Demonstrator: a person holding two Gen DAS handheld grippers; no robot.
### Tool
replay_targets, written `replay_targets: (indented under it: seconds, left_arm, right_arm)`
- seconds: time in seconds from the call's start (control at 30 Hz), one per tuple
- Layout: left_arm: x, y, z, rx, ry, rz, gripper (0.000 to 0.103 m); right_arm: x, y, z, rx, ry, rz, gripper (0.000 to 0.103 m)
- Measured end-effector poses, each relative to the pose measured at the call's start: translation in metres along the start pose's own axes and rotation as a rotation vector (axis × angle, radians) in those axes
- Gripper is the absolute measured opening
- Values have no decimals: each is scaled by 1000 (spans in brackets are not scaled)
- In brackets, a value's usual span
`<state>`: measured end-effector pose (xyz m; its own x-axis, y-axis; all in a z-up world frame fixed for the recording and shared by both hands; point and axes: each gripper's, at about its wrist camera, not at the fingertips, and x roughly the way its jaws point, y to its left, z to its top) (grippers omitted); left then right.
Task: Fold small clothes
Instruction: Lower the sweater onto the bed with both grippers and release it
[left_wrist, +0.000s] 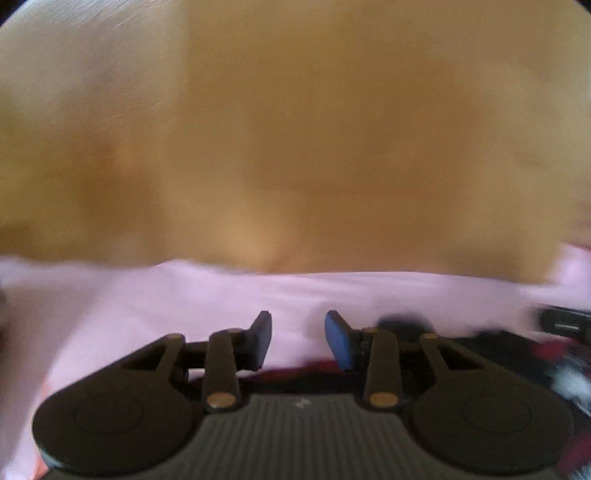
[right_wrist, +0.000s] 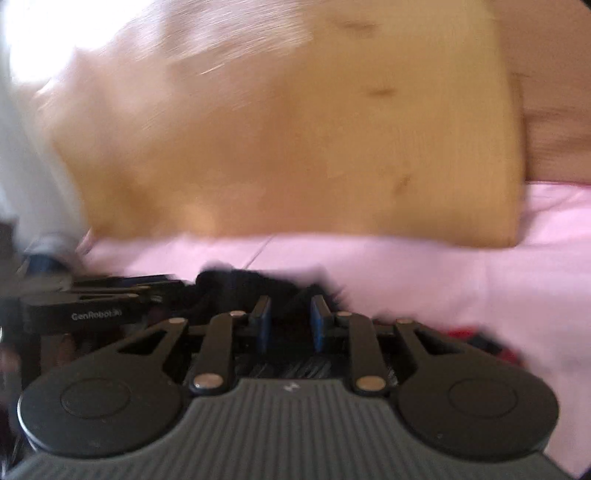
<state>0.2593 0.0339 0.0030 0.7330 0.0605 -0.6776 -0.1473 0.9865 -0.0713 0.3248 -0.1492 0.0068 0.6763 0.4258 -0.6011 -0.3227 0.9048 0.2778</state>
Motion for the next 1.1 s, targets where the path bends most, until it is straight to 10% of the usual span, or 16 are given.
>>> replay_targets:
  seconds: [0.1, 0.47, 0.83, 0.9, 0.93, 1.0, 1.1]
  left_arm:
    - [-16, 29, -6, -74, 8, -94, 37]
    - [-147, 91, -84, 145, -51, -28, 83]
    - [-217, 124, -163, 15, -38, -121, 89]
    - [-226, 119, -170, 43, -59, -109, 89]
    - [-230, 118, -173, 54, -66, -108, 89]
    - [-239, 114, -179, 83, -79, -90, 89]
    - [-252, 115, -189, 127, -106, -40, 89]
  right_arm:
    - [-14, -14, -3, 75, -51, 7, 29]
    - [-152, -35, -75, -85, -132, -126, 42]
    - [-227, -43, -182, 64, -88, -226, 52]
    - [-226, -31, -191, -20, -95, -275, 37]
    - [-224, -28, -192, -58, -89, -302, 11]
    - [-229, -35, -191, -101, -103, -325, 10]
    - [-232, -62, -174, -230, -196, -672, 9]
